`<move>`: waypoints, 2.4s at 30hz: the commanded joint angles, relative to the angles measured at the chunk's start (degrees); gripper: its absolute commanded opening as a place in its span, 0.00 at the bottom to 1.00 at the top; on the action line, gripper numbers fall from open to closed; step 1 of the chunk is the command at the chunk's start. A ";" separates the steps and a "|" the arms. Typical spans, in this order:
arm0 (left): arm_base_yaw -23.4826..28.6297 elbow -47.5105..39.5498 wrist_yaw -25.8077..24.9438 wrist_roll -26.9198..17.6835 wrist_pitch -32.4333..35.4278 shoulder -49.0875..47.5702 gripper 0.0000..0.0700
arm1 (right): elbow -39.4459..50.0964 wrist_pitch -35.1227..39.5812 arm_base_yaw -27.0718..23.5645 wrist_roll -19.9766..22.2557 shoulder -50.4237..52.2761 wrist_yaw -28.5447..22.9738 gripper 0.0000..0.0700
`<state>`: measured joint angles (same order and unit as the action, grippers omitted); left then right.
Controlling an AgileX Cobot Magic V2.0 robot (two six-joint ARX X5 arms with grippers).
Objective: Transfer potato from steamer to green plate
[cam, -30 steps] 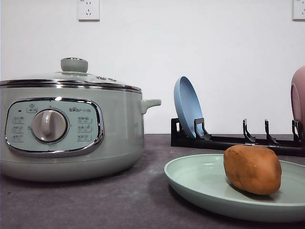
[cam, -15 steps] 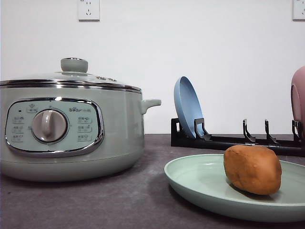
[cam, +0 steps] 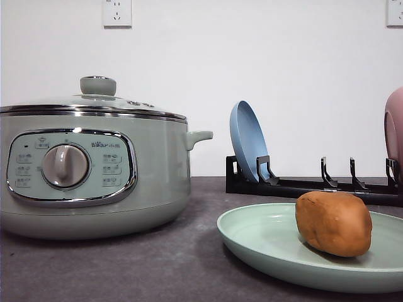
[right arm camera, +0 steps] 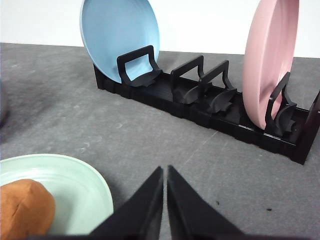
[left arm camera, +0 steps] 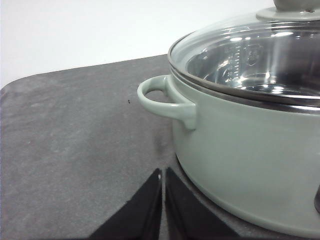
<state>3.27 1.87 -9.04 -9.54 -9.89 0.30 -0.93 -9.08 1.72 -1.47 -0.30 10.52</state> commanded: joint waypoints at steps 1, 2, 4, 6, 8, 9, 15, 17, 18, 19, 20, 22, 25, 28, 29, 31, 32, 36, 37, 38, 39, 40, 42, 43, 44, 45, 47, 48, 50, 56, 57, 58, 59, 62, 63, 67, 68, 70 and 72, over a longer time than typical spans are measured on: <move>0.13 -1.18 0.07 0.15 -0.42 -0.13 0.00 | 0.24 0.06 0.09 0.41 0.09 -0.02 0.00; 0.13 -1.18 0.07 0.15 -0.42 -0.13 0.00 | 0.24 0.04 0.09 0.41 0.09 -0.02 0.00; 0.13 -1.18 0.07 0.15 -0.42 -0.13 0.00 | 0.24 0.07 0.09 0.41 0.09 -0.02 0.00; 0.13 -1.18 0.07 0.15 -0.42 -0.13 0.00 | 0.24 0.05 0.09 0.41 0.09 -0.02 0.00; 0.13 -1.18 0.07 0.15 -0.42 -0.13 0.00 | 0.24 0.06 0.09 0.41 0.09 -0.02 0.00; 0.13 -1.18 0.07 0.15 -0.42 -0.13 0.00 | 0.24 0.05 0.09 0.41 0.09 -0.02 0.00; 0.15 -1.18 0.07 0.15 -0.42 -0.13 0.00 | 0.24 0.07 0.09 0.41 0.09 -0.02 0.00; 0.13 -1.18 0.07 0.15 -0.42 -0.13 0.00 | 0.24 0.05 0.09 0.41 0.09 -0.02 0.00; 0.13 -1.18 0.07 0.15 -0.42 -0.13 0.00 | 0.24 0.07 0.09 0.41 0.09 -0.02 0.00; 0.13 -1.18 0.07 0.15 -0.42 -0.13 0.00 | 0.24 0.07 0.09 0.41 0.09 -0.02 0.00; 0.13 -1.18 0.07 0.15 -0.42 -0.13 0.00 | 0.24 0.07 0.09 0.41 0.09 -0.02 0.00; 0.13 -1.18 0.07 0.15 -0.42 -0.13 0.00 | 0.24 0.05 0.09 0.41 0.09 -0.02 0.00; 0.13 -1.18 0.07 0.15 -0.42 -0.13 0.00 | 0.24 0.05 0.09 0.41 0.09 -0.02 0.00; 0.13 -1.18 0.07 0.15 -0.42 -0.13 0.00 | 0.24 0.07 0.09 0.41 0.09 -0.02 0.00; 0.13 -1.18 0.07 0.15 -0.42 -0.13 0.00 | 0.24 0.07 0.09 0.41 0.09 -0.02 0.00; 0.13 -1.18 0.07 0.15 -0.42 -0.13 0.00 | 0.24 0.06 0.09 0.41 0.09 -0.02 0.00; 0.13 -1.18 0.07 0.15 -0.42 -0.13 0.00 | 0.24 0.05 0.09 0.41 0.09 -0.02 0.00; 0.13 -1.18 0.07 0.15 -0.42 -0.12 0.00 | 0.24 0.06 0.09 0.41 0.09 -0.02 0.00; 0.13 -1.18 0.07 0.15 -0.42 -0.12 0.00 | 0.24 0.05 0.09 0.41 0.09 -0.02 0.00; 0.13 -1.18 0.07 0.15 -0.42 -0.13 0.00 | 0.24 0.07 0.09 0.41 0.09 -0.02 0.00; 0.13 -1.18 0.07 0.15 -0.42 -0.13 0.00 | 0.24 0.06 0.09 0.41 0.09 -0.02 0.00; 0.13 -1.18 0.07 0.15 -0.42 -0.13 0.00 | 0.24 0.04 0.09 0.41 0.09 -0.02 0.00; 0.13 -1.18 0.07 0.15 -0.42 -0.13 0.00 | 0.24 0.07 0.09 0.41 0.09 -0.02 0.00; 0.13 -1.18 0.07 0.15 -0.42 -0.13 0.00 | 0.24 0.06 0.09 0.41 0.09 -0.02 0.00; 0.13 -1.18 0.07 0.15 -0.42 -0.13 0.00 | 0.24 0.05 0.09 0.41 0.09 -0.02 0.00; 0.13 -1.18 0.07 0.15 -0.42 -0.13 0.00 | 0.24 0.07 0.09 0.41 0.09 -0.02 0.00; 0.13 -1.18 0.07 0.15 -0.42 -0.13 0.00 | 0.24 0.07 0.09 0.41 0.09 -0.02 0.00; 0.13 -1.18 0.07 0.15 -0.42 -0.13 0.00 | 0.24 0.07 0.09 0.41 0.09 -0.02 0.00; 0.13 -1.18 0.07 0.15 -0.42 -0.13 0.00 | 0.24 0.05 0.09 0.41 0.09 -0.02 0.00; 0.13 -1.18 0.07 0.15 -0.42 -0.13 0.00 | 0.24 0.07 0.09 0.41 0.09 -0.02 0.00; 0.14 -1.18 0.07 0.15 -0.42 -0.13 0.00 | 0.24 0.07 0.09 0.41 0.09 -0.02 0.00; 0.15 -1.18 0.07 0.15 -0.42 -0.13 0.00 | 0.24 0.06 0.09 0.41 0.09 -0.02 0.00; 0.13 -1.18 0.07 0.15 -0.42 -0.13 0.00 | 0.24 0.05 0.09 0.41 0.09 -0.02 0.00; 0.13 -1.18 0.07 0.15 -0.42 -0.13 0.00 | 0.24 0.06 0.09 0.41 0.09 -0.02 0.00; 0.13 -1.18 0.07 0.15 -0.42 -0.13 0.00 | 0.24 0.04 0.09 0.41 0.09 -0.02 0.00; 0.13 -1.18 0.07 0.15 -0.42 -0.13 0.00 | 0.24 0.07 0.09 0.41 0.09 -0.02 0.00; 0.13 -1.18 0.07 0.15 -0.42 -0.13 0.00 | 0.24 0.07 0.09 0.41 0.09 -0.02 0.00; 0.13 -1.18 0.07 0.15 -0.42 -0.13 0.00 | 0.24 0.07 0.09 0.41 0.09 -0.02 0.00; 0.13 -1.18 0.07 0.15 -0.42 -0.13 0.00 | 0.24 0.07 0.09 0.41 0.09 -0.02 0.00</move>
<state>3.27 1.87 -9.04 -9.54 -9.89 0.30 -0.93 -9.08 1.72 -1.45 -0.30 10.50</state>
